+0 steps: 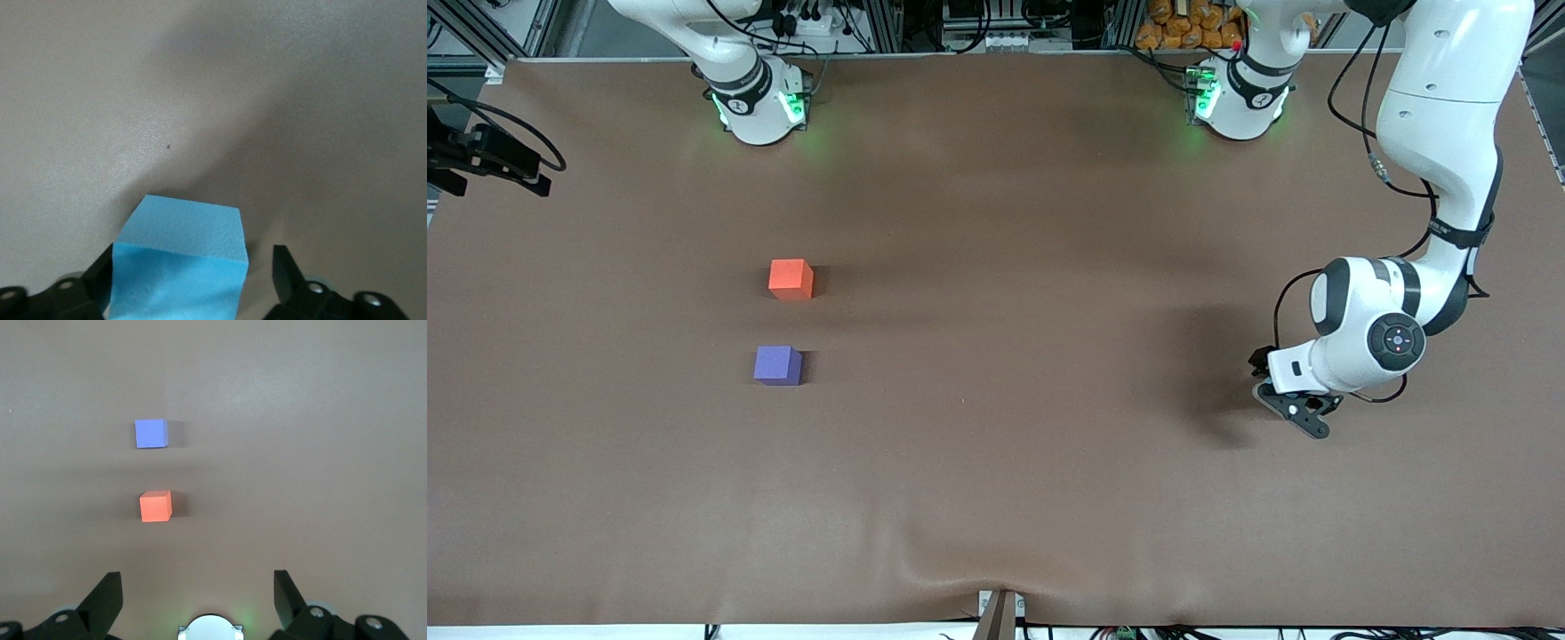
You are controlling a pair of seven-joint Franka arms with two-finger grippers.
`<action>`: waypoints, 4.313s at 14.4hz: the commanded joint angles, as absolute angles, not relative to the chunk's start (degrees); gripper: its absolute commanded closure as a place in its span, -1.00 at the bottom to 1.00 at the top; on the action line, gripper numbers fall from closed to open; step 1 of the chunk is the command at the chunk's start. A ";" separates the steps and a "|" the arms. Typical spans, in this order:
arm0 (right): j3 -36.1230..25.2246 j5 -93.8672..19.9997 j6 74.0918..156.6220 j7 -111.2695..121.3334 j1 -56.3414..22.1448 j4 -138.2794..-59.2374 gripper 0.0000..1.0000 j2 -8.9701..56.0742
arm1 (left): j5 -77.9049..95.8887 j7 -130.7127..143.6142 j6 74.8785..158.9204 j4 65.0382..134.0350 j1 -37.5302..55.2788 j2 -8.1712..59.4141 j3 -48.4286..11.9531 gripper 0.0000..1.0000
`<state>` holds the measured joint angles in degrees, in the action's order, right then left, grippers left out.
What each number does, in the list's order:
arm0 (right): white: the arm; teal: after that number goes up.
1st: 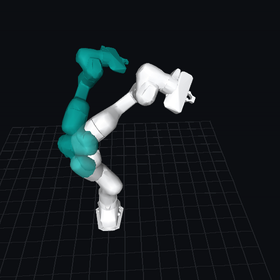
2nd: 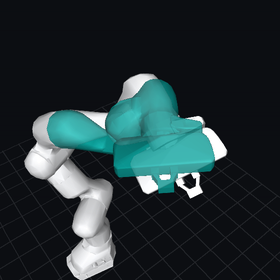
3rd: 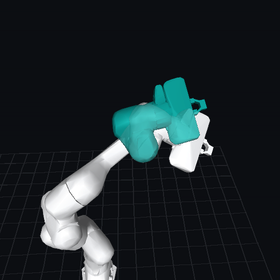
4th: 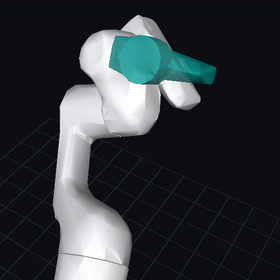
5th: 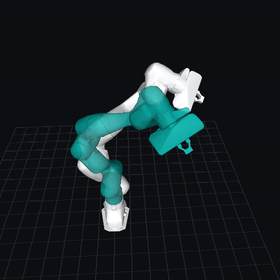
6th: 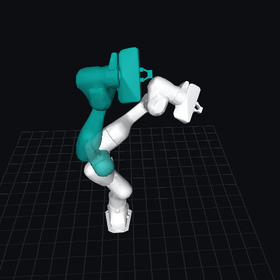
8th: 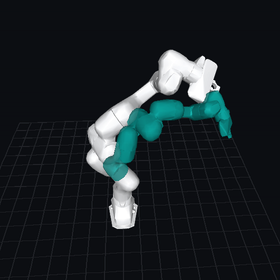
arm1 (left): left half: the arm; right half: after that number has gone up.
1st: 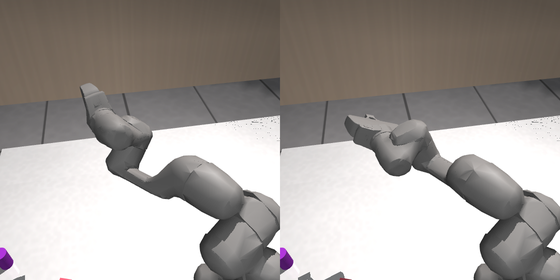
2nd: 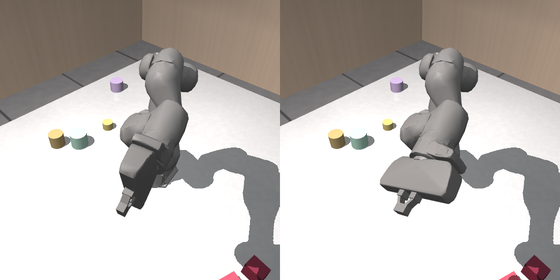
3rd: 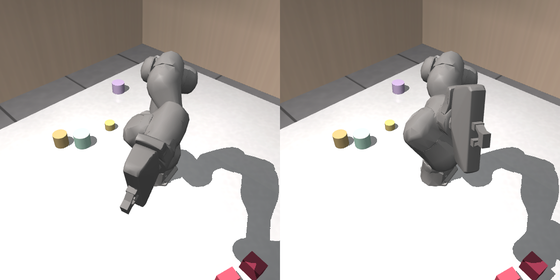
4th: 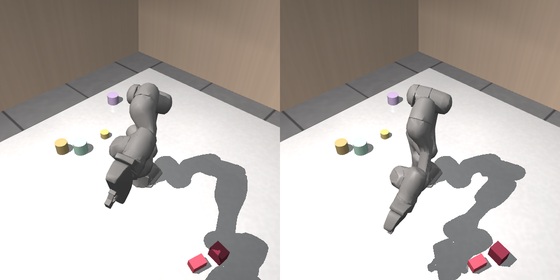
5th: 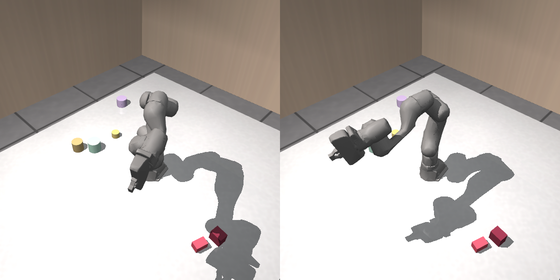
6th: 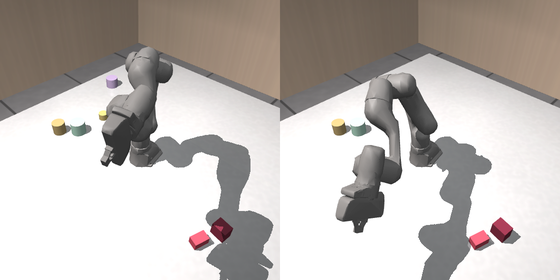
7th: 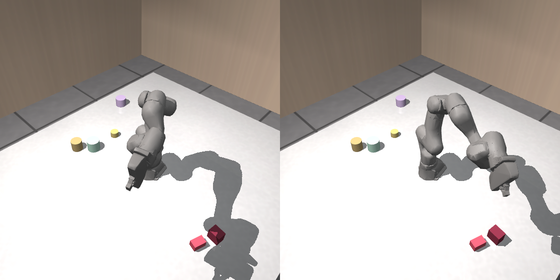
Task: Place blue block between orange and purple blocks
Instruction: 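Carry the blue cube with the left gripper toward the table middle, then set the blue cube down while the right gripper reaches toward it, then grasp the blue cube with the right gripper while the left gripper withdraws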
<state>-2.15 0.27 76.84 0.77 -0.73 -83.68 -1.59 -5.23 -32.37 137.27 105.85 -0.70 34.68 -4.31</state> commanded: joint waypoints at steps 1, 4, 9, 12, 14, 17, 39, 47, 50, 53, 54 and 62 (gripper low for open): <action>-1.85 0.44 76.82 0.26 -0.26 -83.23 -1.00 -1.41 | -6.15 -32.08 137.72 105.12 -0.97 34.98 -4.22 -0.05; -1.85 0.44 76.73 0.18 -0.35 -83.23 -1.00 -1.41 | -6.15 -28.58 137.46 105.03 -0.88 34.11 -4.22 0.00; -1.85 0.44 76.29 0.26 -0.35 -83.50 -1.00 -1.32 | -6.15 -10.85 132.11 104.94 6.83 29.10 -4.39 0.00; -1.85 0.44 76.20 0.35 -0.26 -83.58 -1.00 -1.32 | -5.54 2.94 128.07 103.55 15.09 28.04 -4.48 0.00; -1.85 0.44 76.29 0.26 -0.35 -83.58 -1.00 -1.23 | -5.36 11.99 123.42 99.69 21.41 29.17 -4.48 0.00; -1.85 0.44 76.29 0.35 -0.44 -83.58 -1.00 -0.44 | -0.74 22.91 120.94 92.49 29.07 34.00 -4.66 0.00; -1.50 0.09 77.69 -0.53 -10.80 -83.49 -1.00 9.84 | -0.43 37.90 113.39 82.00 37.47 32.44 0.09 -1.00; -1.50 -12.39 94.01 -28.95 -22.92 -91.93 -1.00 13.96 | -0.44 16.64 97.31 83.32 15.94 21.55 -0.26 -1.00; -1.49 -12.39 103.32 -38.03 -30.12 -94.65 -1.00 17.22 | -0.26 10.91 96.15 89.27 9.42 14.62 -0.53 -1.00; -1.58 -12.22 112.82 -44.90 -35.58 -97.11 -1.00 20.90 | -0.35 10.37 97.64 99.37 8.44 5.83 -0.35 -1.00; -1.58 -12.13 115.11 -45.61 -36.99 -97.29 -1.00 22.66 | -0.44 9.76 98.26 101.75 8.35 3.54 -0.18 -1.00; -1.85 -8.79 129.28 -53.51 -45.26 -97.12 -1.00 33.74 | -2.64 -4.46 91.16 99.24 5.45 -1.23 0.35 -1.00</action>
